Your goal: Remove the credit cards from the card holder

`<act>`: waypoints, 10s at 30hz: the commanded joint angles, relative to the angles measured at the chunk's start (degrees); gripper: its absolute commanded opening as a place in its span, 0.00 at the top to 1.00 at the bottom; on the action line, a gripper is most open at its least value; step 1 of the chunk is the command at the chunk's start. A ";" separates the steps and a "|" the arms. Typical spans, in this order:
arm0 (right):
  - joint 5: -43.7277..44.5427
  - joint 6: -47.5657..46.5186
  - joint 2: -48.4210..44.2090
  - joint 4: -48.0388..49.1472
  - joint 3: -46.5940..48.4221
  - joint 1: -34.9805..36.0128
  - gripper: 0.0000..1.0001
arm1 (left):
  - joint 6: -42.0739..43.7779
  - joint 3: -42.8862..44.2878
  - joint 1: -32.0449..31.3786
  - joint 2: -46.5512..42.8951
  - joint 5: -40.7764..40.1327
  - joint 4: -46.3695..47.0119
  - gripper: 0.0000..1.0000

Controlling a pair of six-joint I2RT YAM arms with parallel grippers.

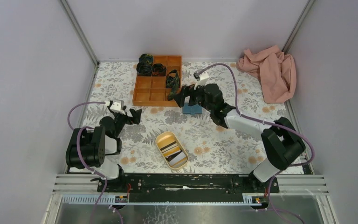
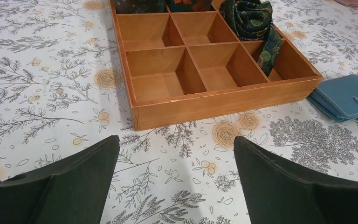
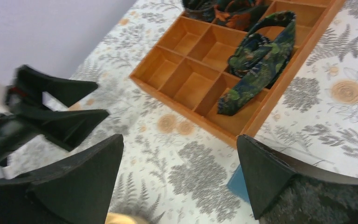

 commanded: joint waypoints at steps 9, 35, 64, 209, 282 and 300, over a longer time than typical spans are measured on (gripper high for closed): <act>-9.37 18.72 -25.66 8.96 -24.69 8.50 0.01 | 4.37 0.97 -1.79 -2.47 -0.39 -1.77 0.00; 25.47 6.14 -40.54 -37.44 -22.30 19.32 0.01 | -6.92 18.21 -59.76 -45.06 -39.36 -66.77 0.00; 31.71 -11.72 -19.40 -5.68 -15.98 12.92 0.12 | -10.77 38.94 -56.52 -6.08 -54.14 -60.97 0.00; 34.76 -10.81 -18.30 15.08 -32.36 3.97 0.16 | 0.73 23.28 -50.23 -8.30 -30.49 -63.63 0.35; 13.33 -8.70 -0.34 -21.91 -8.13 4.13 1.00 | -20.23 12.90 -46.65 -26.26 -52.13 -57.18 0.03; 5.48 -8.61 2.44 -15.77 -8.61 9.12 1.00 | -22.61 12.08 -45.61 -28.86 -54.28 -58.45 0.03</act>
